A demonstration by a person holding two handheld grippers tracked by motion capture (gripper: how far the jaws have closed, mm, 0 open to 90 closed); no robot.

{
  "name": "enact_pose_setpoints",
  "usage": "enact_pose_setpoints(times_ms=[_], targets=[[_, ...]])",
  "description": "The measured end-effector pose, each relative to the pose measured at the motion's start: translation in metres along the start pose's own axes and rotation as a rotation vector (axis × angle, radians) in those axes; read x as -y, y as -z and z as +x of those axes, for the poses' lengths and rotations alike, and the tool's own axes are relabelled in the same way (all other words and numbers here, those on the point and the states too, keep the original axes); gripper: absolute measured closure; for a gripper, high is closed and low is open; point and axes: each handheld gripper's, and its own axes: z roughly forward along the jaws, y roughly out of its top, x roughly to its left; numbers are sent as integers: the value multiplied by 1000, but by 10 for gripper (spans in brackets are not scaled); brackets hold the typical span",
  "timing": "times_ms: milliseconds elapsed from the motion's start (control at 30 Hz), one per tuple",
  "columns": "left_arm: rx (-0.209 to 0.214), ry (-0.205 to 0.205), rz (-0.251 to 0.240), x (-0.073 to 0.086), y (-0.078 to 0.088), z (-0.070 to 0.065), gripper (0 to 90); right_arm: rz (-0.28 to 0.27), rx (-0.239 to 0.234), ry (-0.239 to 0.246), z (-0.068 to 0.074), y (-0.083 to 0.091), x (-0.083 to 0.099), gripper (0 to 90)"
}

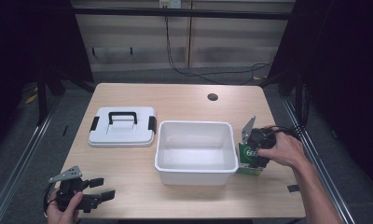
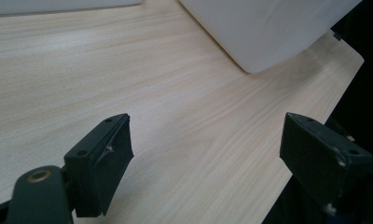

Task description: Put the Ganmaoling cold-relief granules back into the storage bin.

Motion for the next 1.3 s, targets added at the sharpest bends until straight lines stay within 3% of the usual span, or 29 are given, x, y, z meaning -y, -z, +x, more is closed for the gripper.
enact_pose_setpoints(times_ms=[233,367,400,633,933,1067,1300], targets=[[0,0,0,0,0,0,168,-12,-12,-43,1,9,8,157],[0,-3,2,0,0,0,168,-17,-12,-35,1,12,10,158],[0,-1,0,0,0,0,168,-7,-15,-54,2,13,10,158],[0,-2,2,0,0,0,168,-18,-22,-66,3,22,15,159],[-4,0,1,0,0,0,168,-91,-16,-114,7,36,33,160],[-3,0,3,0,-1,0,168,-136,15,-138,8,44,42,160],[-2,1,-2,0,0,0,168,-188,21,-155,14,57,45,159]])
